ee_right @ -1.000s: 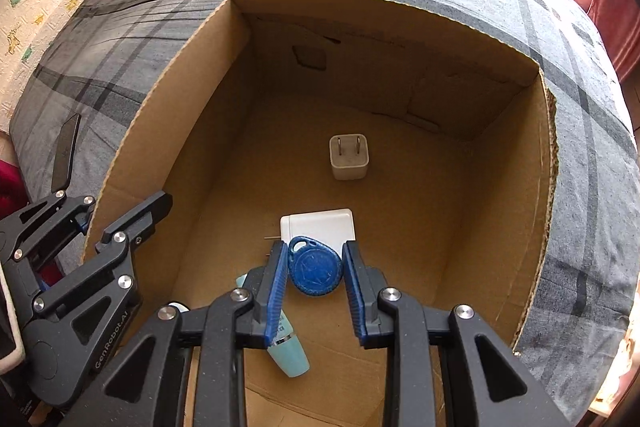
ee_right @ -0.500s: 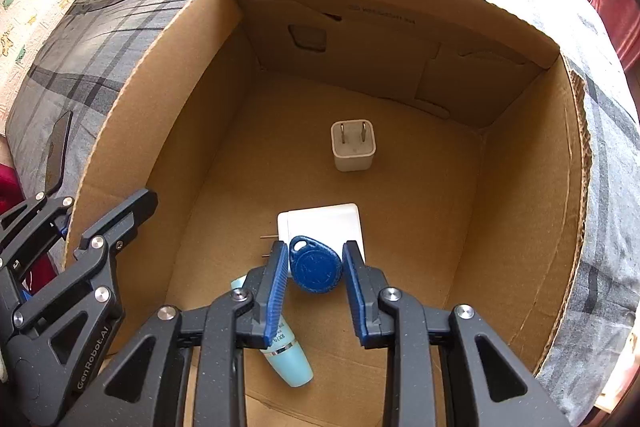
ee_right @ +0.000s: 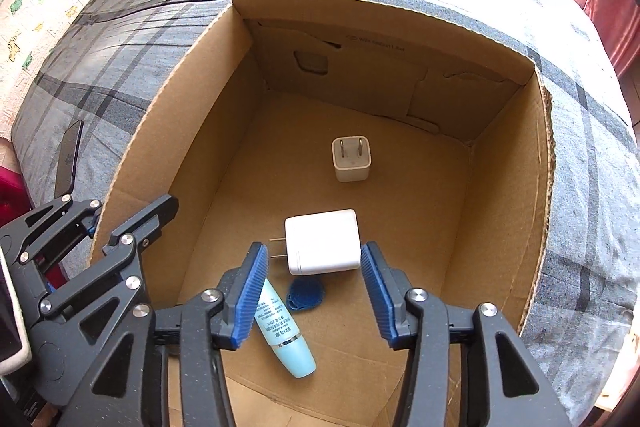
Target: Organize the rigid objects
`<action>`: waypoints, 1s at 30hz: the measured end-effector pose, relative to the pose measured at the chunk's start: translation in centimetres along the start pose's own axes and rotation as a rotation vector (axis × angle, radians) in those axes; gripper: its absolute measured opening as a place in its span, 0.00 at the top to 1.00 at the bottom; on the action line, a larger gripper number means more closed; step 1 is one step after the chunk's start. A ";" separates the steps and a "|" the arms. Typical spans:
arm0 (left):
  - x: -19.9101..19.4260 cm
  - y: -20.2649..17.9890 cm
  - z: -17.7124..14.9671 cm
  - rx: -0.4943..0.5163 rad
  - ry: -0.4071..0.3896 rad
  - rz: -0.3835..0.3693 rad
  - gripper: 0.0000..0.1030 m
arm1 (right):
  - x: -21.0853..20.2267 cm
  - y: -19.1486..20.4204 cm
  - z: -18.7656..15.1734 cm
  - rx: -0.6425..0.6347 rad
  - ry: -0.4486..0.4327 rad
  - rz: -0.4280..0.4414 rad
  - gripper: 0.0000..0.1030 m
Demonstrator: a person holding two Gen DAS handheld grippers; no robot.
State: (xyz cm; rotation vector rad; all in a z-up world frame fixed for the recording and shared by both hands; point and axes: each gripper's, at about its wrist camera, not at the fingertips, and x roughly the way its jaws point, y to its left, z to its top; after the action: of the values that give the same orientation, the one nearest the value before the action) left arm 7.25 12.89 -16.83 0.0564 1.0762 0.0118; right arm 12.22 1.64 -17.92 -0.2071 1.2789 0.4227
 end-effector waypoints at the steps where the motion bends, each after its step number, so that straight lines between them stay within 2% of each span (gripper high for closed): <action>1: 0.0 0.0 0.0 -0.001 0.000 -0.001 0.83 | -0.4 0.0 -0.1 -0.002 -0.006 -0.003 0.47; 7: 0.0 -0.1 0.0 -0.001 0.000 0.001 0.83 | -2.7 -0.1 -0.7 -0.003 -0.045 0.000 0.39; 12: 0.0 0.0 0.0 -0.001 0.001 0.001 0.83 | -5.3 -0.6 -1.2 -0.006 -0.098 -0.030 0.32; 14: 0.0 0.0 0.0 0.000 0.001 0.000 0.83 | -6.5 -1.0 -1.4 -0.001 -0.115 -0.035 0.25; 18: 0.0 0.0 0.0 -0.001 0.000 0.000 0.83 | -8.2 -2.4 -1.6 0.023 -0.140 -0.042 0.20; 23: -0.1 -0.1 0.0 -0.002 0.001 0.000 0.83 | -10.6 -4.3 -2.2 0.048 -0.185 -0.062 0.01; 30: 0.0 0.0 0.0 -0.002 0.000 -0.001 0.83 | -12.6 -8.0 -3.6 0.106 -0.220 -0.128 0.00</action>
State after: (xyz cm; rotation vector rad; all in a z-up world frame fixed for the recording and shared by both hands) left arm 7.23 12.87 -16.79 0.0538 1.0764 0.0124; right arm 9.53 -9.35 -7.59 -0.1475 1.0626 0.2594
